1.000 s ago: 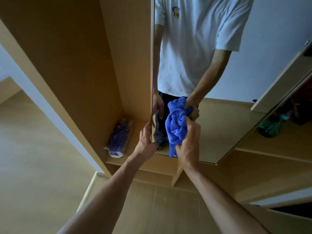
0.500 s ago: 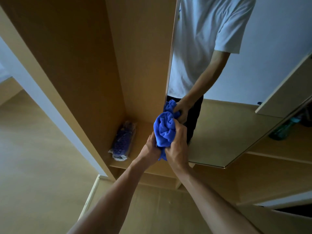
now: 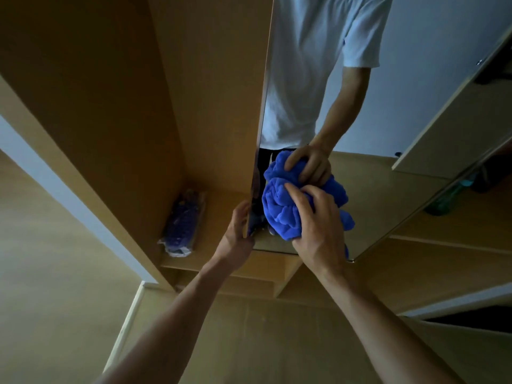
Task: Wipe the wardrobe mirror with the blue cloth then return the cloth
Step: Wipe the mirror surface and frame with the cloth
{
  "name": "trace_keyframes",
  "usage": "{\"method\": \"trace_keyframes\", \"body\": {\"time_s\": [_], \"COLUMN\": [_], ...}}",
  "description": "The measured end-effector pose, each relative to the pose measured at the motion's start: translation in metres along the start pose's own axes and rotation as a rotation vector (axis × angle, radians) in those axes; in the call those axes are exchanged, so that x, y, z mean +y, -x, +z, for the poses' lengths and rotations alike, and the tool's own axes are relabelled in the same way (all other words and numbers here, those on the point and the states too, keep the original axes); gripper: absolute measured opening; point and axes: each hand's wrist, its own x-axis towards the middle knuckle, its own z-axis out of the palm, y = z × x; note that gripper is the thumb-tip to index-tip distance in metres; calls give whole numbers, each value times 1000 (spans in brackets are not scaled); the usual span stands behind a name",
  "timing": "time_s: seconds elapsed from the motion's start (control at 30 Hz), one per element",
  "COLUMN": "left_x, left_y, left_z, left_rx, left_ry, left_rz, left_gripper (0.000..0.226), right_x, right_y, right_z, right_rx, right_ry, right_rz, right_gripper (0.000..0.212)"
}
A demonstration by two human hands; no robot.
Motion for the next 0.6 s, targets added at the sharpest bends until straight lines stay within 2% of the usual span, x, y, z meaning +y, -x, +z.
{"method": "trace_keyframes", "body": {"time_s": [0.17, 0.47, 0.6], "left_x": [-10, -39, -58], "left_y": [-2, -7, -14], "left_z": [7, 16, 17], "left_rx": [32, 143, 200], "left_ry": [4, -36, -39], "left_rz": [57, 153, 254], "left_gripper": [89, 87, 83], "right_x": [5, 7, 7], "right_y": [0, 5, 4], "right_z": [7, 23, 30], "right_rx": [-2, 23, 100], "right_ry": [61, 208, 247], "right_rz": [-74, -201, -268], "right_gripper": [56, 72, 63]}}
